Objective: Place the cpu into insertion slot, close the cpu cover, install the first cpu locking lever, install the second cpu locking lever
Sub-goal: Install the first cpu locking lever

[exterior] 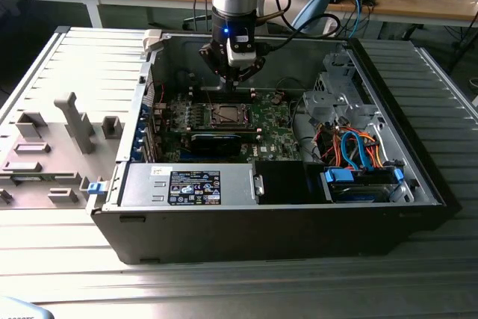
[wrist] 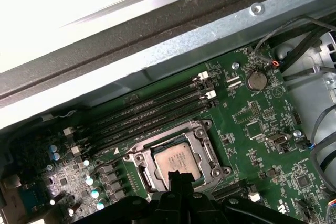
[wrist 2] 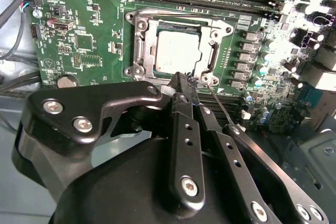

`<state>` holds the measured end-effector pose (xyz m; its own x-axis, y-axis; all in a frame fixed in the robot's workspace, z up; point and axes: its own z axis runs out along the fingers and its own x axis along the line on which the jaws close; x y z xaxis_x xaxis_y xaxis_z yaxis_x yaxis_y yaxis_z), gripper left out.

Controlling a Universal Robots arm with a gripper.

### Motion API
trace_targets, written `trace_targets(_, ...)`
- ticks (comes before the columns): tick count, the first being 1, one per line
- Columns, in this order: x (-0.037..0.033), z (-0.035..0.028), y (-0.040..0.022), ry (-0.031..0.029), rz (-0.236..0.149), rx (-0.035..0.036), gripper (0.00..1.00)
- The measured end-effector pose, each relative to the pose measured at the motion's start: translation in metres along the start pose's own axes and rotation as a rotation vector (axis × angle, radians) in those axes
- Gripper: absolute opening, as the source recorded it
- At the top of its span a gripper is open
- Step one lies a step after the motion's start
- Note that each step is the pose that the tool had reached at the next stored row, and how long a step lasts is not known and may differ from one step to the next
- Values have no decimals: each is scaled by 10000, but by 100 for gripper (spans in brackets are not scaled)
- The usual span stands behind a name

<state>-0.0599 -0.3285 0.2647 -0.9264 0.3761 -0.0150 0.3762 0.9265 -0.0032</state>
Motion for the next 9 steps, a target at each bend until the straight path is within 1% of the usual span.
trace_targets(9, 0, 0, 0, -1, -183, -2, 11)
